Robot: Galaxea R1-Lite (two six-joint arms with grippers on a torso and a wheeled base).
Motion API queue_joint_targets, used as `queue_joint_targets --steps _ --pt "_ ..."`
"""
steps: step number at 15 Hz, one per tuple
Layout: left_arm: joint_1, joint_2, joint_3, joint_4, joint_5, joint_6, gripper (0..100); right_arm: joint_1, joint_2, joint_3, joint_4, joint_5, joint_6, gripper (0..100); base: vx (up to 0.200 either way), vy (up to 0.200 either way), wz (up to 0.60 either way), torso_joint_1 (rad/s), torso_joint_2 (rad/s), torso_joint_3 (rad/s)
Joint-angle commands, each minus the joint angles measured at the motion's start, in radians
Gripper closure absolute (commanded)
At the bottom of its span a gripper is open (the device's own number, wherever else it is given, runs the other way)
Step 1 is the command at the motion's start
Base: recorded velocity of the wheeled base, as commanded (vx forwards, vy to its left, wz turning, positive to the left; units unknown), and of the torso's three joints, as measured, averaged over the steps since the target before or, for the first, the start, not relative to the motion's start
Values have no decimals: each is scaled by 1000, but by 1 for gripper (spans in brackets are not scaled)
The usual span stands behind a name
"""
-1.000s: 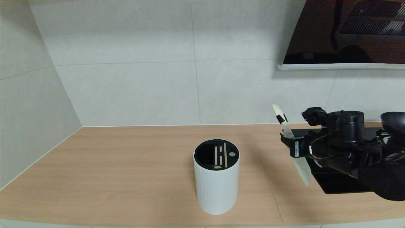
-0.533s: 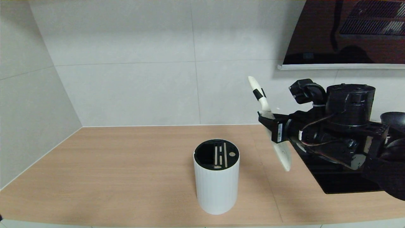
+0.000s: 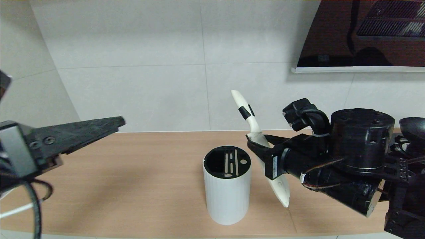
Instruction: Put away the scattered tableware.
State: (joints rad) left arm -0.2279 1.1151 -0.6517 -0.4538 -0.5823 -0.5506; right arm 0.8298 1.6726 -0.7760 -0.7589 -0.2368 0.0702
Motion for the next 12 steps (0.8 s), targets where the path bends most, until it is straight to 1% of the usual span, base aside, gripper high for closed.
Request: queue_joint_targets --steps 1,2,3,4,5,6,7,8,12 --pt "-79 247 41 -163 4 -117 0 42 1 7 0 -1 2 100 0 0 0 0 0 0" --pt "-119 290 47 -224 39 -160 0 49 1 7 -2 -1 2 100 0 0 0 0 0 0" --pt "-160 328 44 -264 90 -189 0 57 3 7 -5 -1 2 100 0 0 0 0 0 0" --pt "-226 391 38 -325 200 -210 0 69 3 9 -5 1 2 100 0 0 0 0 0 0" --pt "-278 440 35 -379 297 -207 0 80 7 9 -5 1 2 100 0 0 0 0 0 0" --pt "-312 476 30 -424 366 -207 0 89 13 9 -7 2 5 100 0 0 0 0 0 0" --pt "-347 506 27 -468 421 -207 0 100 22 9 -7 2 6 100 0 0 0 0 0 0" --pt "-361 517 29 -494 434 -207 0 104 32 12 -17 2 6 100 0 0 0 0 0 0" --pt "-398 517 30 -502 435 -210 0 132 72 21 -82 2 2 100 0 0 0 0 0 0"
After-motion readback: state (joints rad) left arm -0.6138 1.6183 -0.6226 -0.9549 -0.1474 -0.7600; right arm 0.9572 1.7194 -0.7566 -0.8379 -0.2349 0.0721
